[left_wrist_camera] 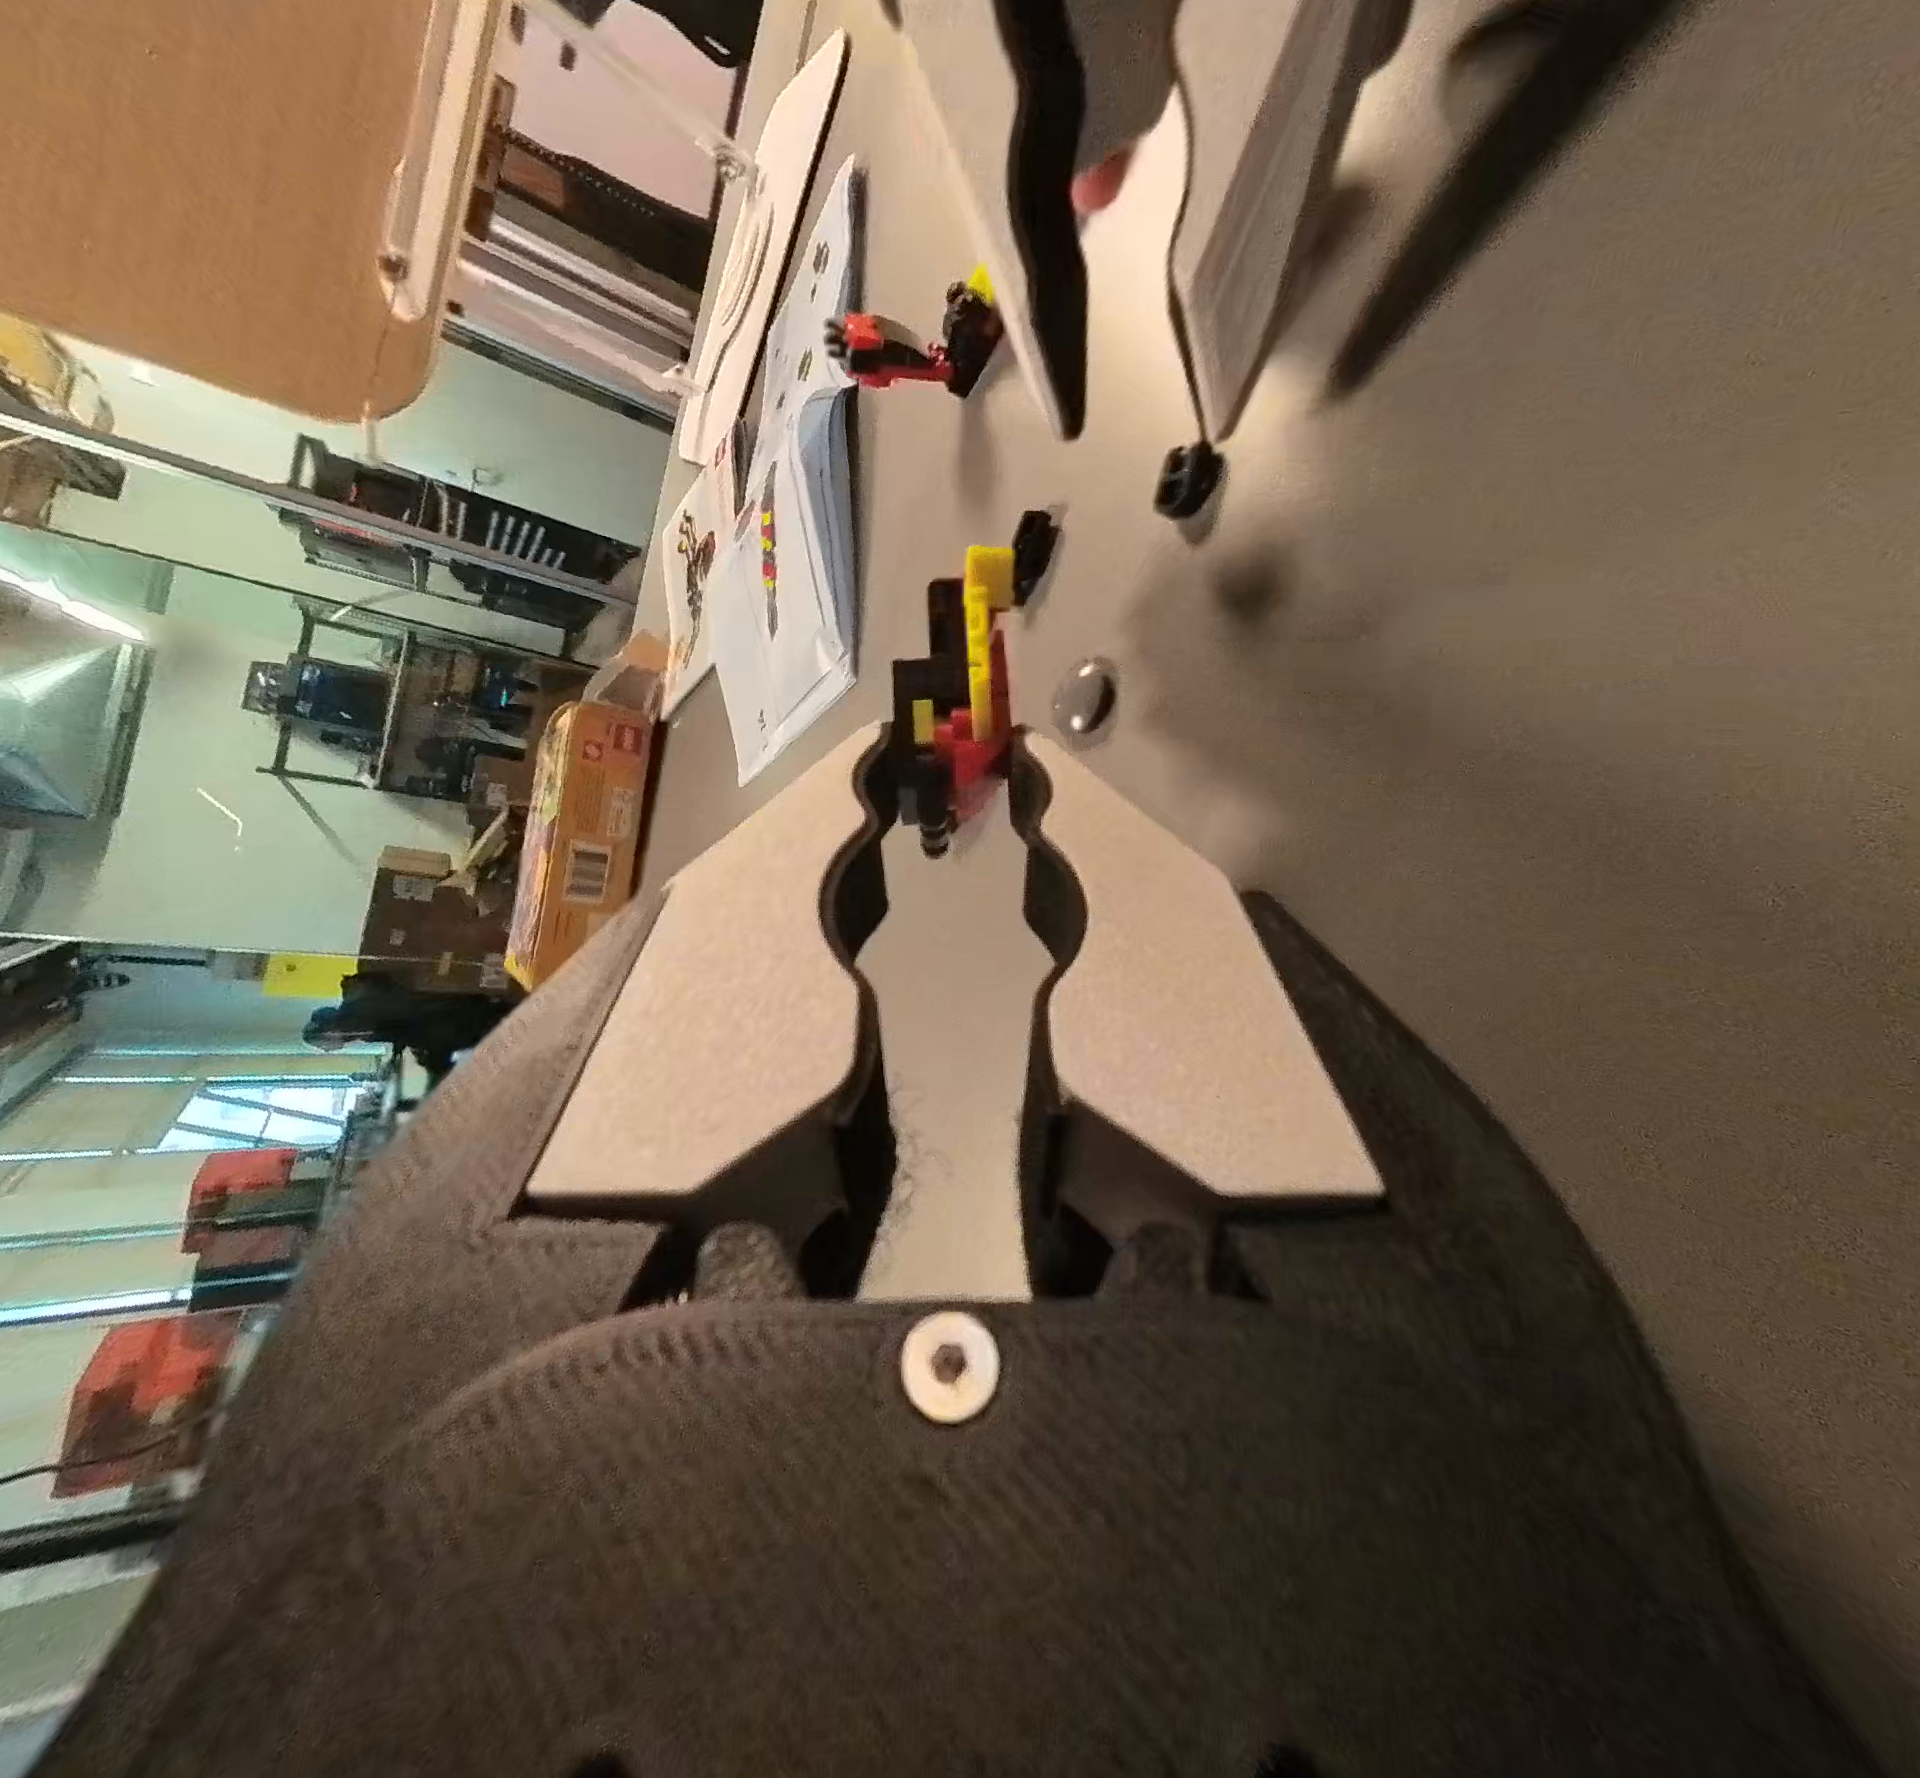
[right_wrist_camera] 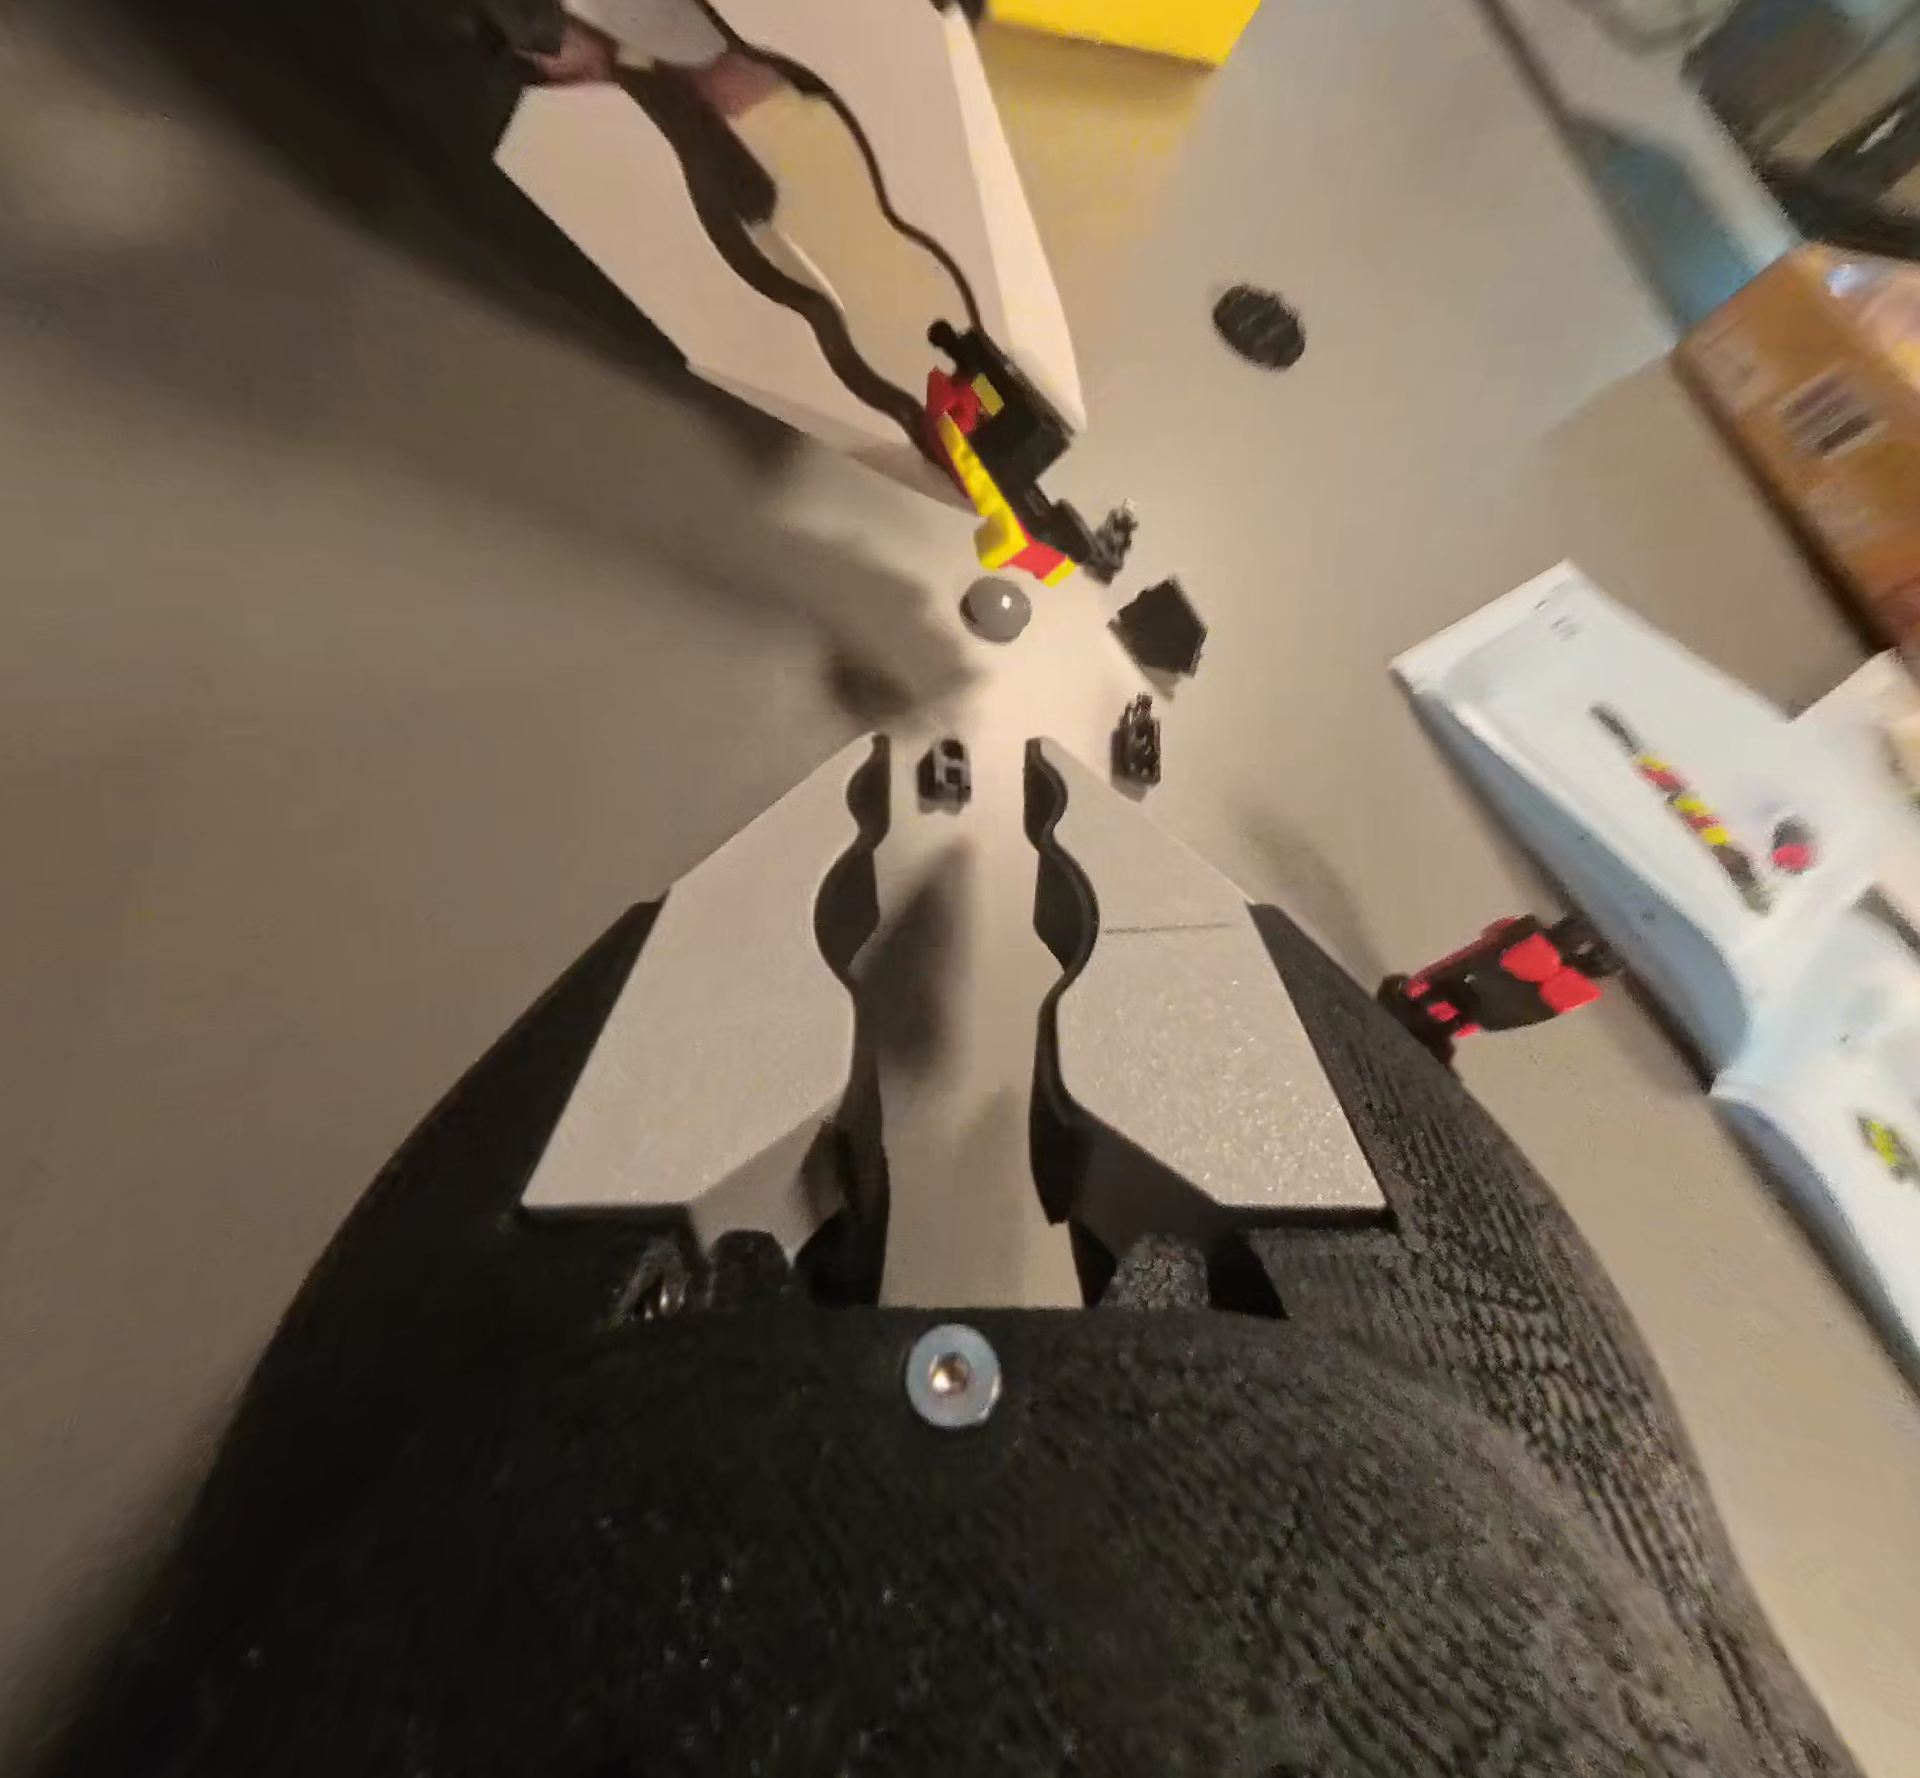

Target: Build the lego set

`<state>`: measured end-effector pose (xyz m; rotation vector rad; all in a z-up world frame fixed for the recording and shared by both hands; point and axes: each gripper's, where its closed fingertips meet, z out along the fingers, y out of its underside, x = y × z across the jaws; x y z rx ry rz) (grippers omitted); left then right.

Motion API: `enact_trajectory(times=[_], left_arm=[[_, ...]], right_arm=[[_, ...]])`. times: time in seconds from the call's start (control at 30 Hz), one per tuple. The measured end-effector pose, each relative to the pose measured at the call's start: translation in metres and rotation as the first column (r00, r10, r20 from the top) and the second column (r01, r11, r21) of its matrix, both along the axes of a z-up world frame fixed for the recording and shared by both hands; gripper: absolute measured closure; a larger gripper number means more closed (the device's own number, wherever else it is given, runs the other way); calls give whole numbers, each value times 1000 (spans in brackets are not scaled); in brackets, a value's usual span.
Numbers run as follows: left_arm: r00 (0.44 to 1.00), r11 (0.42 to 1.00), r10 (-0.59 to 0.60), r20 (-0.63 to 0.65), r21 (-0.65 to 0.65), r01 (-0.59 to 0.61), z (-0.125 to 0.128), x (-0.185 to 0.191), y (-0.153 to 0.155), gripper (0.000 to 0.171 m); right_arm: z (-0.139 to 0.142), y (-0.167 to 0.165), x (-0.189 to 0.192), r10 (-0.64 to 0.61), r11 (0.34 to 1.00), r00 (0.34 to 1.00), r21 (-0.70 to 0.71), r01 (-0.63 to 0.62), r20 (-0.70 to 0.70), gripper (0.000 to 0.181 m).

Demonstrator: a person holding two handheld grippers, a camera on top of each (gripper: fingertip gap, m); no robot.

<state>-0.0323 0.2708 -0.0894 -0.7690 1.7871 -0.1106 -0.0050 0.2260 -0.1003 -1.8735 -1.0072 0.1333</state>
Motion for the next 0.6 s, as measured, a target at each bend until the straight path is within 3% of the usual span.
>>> enact_trajectory(times=[0.2, 0.4, 0.5, 0.6], left_arm=[[999, 995, -49, -18, 84, 50, -6, 4, -9, 152], [997, 988, -82, -8, 131, 82, -7, 7, -16, 152], [994, 978, -107, 10, 182, 104, -5, 9, -19, 152], [991, 963, -132, 21, 240, 123, -5, 12, -23, 152]], right_arm=[[-13, 2, 4, -37, 986, 999, -162, 30, -36, 163], [-15, 9, 3, -46, 981, 998, -192, 40, -30, 175], [4, 16, 11, -50, 991, 998, -126, 46, -28, 176], [33, 11, -2, 52, 993, 991, -103, -65, -123, 176]])
